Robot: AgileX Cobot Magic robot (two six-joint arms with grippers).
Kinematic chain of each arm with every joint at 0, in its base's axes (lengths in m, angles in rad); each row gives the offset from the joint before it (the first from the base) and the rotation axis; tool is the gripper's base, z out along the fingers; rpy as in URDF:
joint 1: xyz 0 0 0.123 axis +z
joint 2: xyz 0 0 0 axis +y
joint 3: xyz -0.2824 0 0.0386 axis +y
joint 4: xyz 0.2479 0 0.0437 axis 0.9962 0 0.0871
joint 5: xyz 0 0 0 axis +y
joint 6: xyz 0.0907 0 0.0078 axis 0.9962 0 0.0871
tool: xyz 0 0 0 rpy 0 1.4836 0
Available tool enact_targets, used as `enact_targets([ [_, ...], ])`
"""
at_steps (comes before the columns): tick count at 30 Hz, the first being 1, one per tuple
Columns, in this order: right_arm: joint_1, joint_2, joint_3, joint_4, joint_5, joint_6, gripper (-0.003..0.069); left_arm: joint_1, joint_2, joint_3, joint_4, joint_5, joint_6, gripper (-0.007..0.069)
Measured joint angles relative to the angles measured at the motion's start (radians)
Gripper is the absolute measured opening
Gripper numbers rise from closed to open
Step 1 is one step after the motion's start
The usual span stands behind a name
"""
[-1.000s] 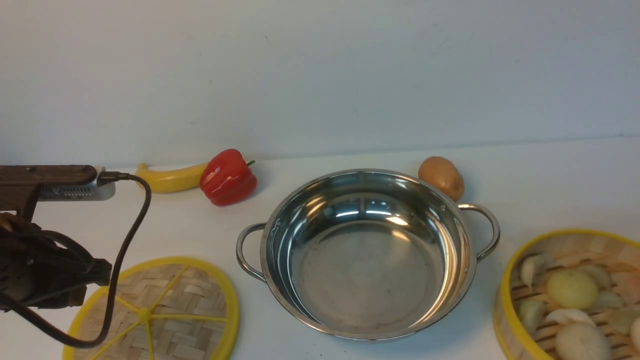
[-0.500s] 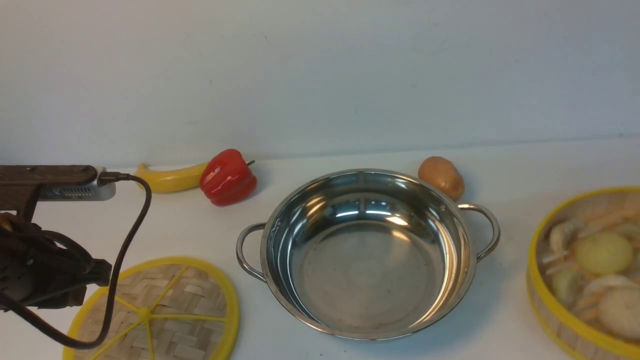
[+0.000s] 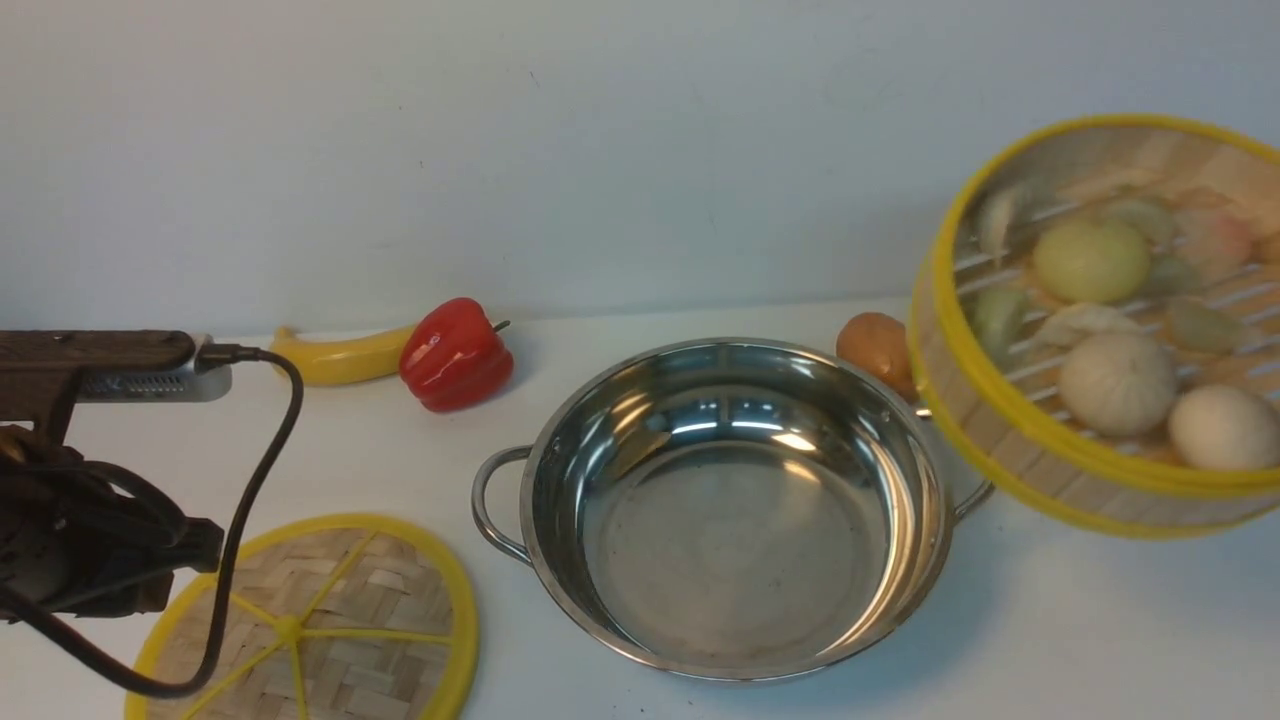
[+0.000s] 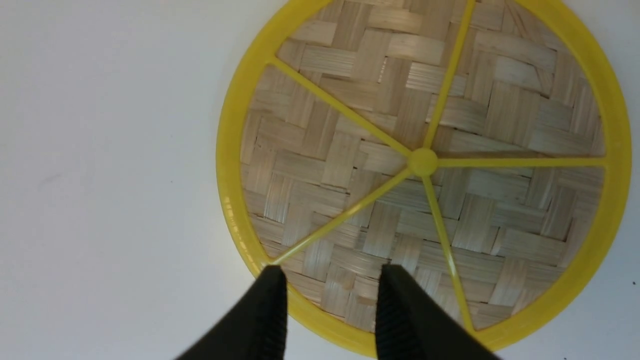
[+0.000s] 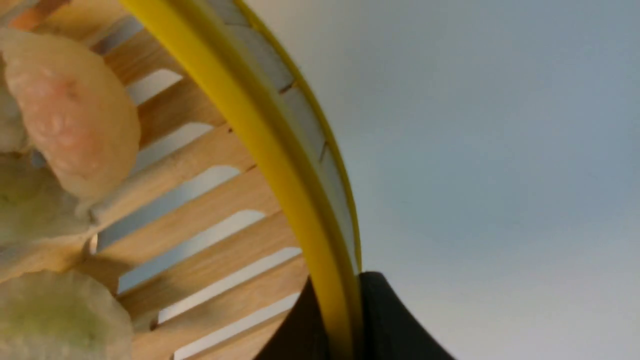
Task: Place the steamer in the pot on the white table, and put the lid on the steamer.
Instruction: 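Place the bamboo steamer basket of food into the steel pot with the right gripper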
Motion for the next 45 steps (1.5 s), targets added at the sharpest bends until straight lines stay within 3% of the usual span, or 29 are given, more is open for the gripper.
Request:
enact_targets([
  [3,0.150,0.089,-0.068,-0.004,0.004,0.038,0.0059,0.000,0.000,0.000,-0.001,0.000,0.000,0.0241],
  [9,0.349,0.245,-0.218,-0.002,0.007,0.101,0.0059,0.000,0.000,0.000,-0.005,0.000,0.000,0.0241],
  [16,0.492,0.418,-0.381,0.020,0.007,0.140,0.0059,0.000,0.000,0.000,-0.047,0.000,0.000,0.0241],
  [45,0.508,0.619,-0.422,-0.077,0.005,0.155,0.0059,0.000,0.000,0.000,-0.050,0.000,0.000,0.0241],
])
